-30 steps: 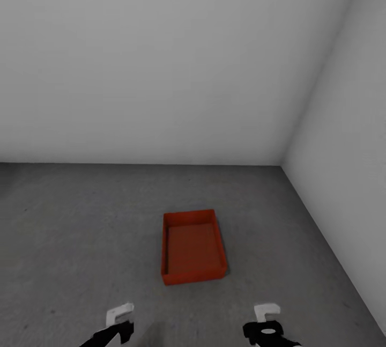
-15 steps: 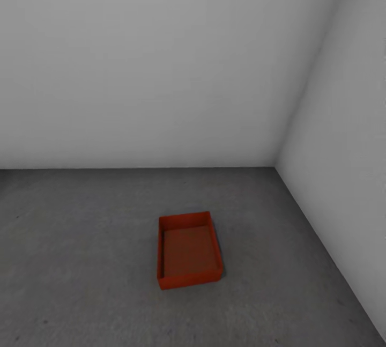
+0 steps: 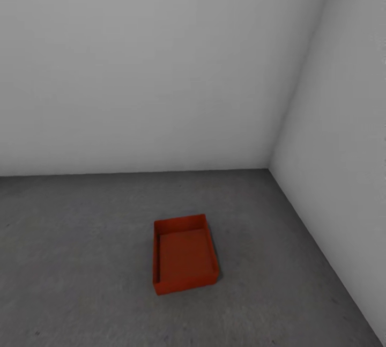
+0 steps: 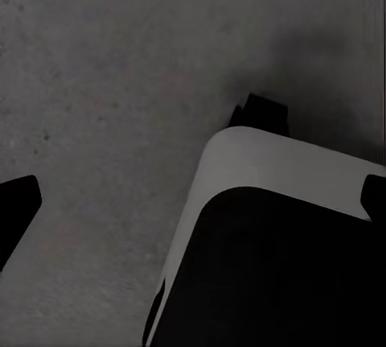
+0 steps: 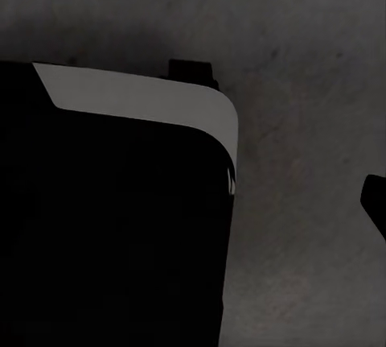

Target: Move the two storage containers from the living room to the garage. In the garage, place one container on the floor and stack the other container on top of it (either order is fine).

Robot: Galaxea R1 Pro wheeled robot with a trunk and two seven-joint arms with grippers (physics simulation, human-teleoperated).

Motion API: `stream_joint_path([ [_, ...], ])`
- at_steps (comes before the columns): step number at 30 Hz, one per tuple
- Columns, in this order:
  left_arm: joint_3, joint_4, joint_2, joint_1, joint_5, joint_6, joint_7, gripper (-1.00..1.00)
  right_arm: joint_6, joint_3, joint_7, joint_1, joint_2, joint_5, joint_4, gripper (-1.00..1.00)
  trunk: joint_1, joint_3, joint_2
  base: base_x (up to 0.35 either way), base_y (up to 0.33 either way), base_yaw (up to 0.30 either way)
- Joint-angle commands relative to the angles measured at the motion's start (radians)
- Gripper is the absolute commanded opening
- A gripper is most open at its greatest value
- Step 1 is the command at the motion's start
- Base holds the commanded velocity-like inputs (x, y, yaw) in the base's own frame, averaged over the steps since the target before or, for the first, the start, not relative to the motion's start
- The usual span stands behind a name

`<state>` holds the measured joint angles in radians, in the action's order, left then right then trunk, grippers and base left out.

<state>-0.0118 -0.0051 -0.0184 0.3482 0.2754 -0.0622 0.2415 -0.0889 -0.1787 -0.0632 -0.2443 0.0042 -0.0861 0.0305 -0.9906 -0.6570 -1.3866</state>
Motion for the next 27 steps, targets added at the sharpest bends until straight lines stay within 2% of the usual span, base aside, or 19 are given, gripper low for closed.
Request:
stream_joint_path([
  [1, -0.001, -0.002, 0.001, 0.000, 0.002, -0.004, 0.002, 1.00, -0.006, -0.008, -0.001, -0.001, 0.000, -0.009, 0.003, 1.00, 0.000, 0.000, 0.000, 0.000, 0.000, -0.040],
  [9, 0.000, -0.001, 0.000, 0.000, 0.000, -0.004, 0.002, 1.00, -0.004, -0.008, 0.002, 0.001, 0.012, -0.009, 0.003, 1.00, 0.000, 0.007, 0.000, 0.000, 0.000, -0.010],
  [15, 0.000, -0.001, 0.001, 0.000, 0.002, -0.004, 0.002, 1.00, -0.009, -0.009, 0.038, 0.029, 0.011, -0.003, 0.003, 1.00, 0.000, 0.016, 0.000, 0.000, 0.000, 0.000],
  [27, 0.000, -0.001, 0.001, 0.000, 0.001, -0.004, 0.002, 1.00, -0.011, -0.010, 0.053, 0.039, 0.011, 0.002, 0.003, 1.00, 0.000, 0.034, 0.000, 0.000, 0.000, 0.000],
])
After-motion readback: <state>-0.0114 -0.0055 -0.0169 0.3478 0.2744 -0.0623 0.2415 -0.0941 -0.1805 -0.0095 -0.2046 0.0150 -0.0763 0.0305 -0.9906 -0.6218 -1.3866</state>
